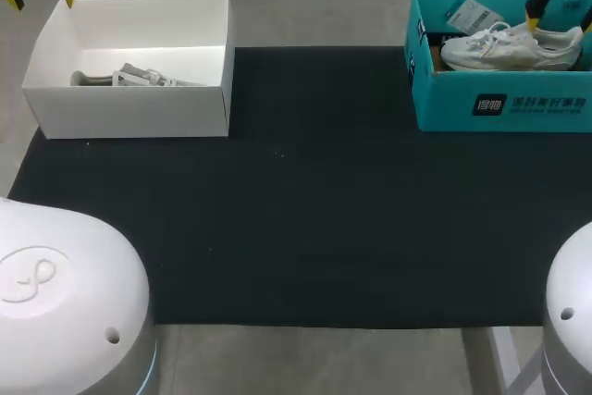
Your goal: Take the shoe out of the shoebox, open the shoe tongue, remove and reinsert the insole, then place the shoe into the shoebox
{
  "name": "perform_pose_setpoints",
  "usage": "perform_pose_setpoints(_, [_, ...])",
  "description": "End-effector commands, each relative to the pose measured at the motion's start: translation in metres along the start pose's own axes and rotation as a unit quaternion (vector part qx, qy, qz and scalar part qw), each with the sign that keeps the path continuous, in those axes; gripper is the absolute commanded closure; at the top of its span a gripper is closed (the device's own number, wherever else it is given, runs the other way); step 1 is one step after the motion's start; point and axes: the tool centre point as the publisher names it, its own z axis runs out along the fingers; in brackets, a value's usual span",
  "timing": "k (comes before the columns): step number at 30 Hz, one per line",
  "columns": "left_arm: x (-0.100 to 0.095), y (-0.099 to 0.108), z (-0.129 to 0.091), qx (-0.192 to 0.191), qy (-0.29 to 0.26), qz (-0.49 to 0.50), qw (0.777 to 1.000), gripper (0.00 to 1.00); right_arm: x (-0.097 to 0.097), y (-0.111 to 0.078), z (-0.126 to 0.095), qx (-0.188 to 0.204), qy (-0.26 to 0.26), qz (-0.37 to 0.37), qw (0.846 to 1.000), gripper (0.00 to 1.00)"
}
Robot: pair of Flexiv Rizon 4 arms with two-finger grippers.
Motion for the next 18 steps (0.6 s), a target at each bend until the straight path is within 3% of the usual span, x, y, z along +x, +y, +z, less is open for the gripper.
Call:
perform_pose_setpoints(1, [0.000,0.000,0.000,0.000,0.001,0.000,1.000,0.00,0.000,0.000,0.000,0.001,-0.001,0.001,1.000,0.00])
perform_pose_setpoints(4, [0.000,0.000,0.000,0.000,0.001,0.000,1.000,0.00,0.000,0.000,0.000,0.001,-0.001,0.001,1.000,0.00])
perform_pose_setpoints(11, [0.000,0.000,0.000,0.000,0.001,0.000,1.000,0.00,-0.043,0.040,0.028,-0.041,-0.060,0.019,0.997,0.00])
perform_pose_setpoints(14, [0.000,0.000,0.000,0.000,0.001,0.000,1.000,0.00,-0.059,0.060,0.041,-0.047,-0.109,0.012,0.993,0.00])
perform_pose_setpoints(18, [0.000,0.000,0.000,0.000,0.001,0.000,1.000,0.00,-0.076,0.088,0.058,-0.039,-0.124,0.024,0.991,0.00])
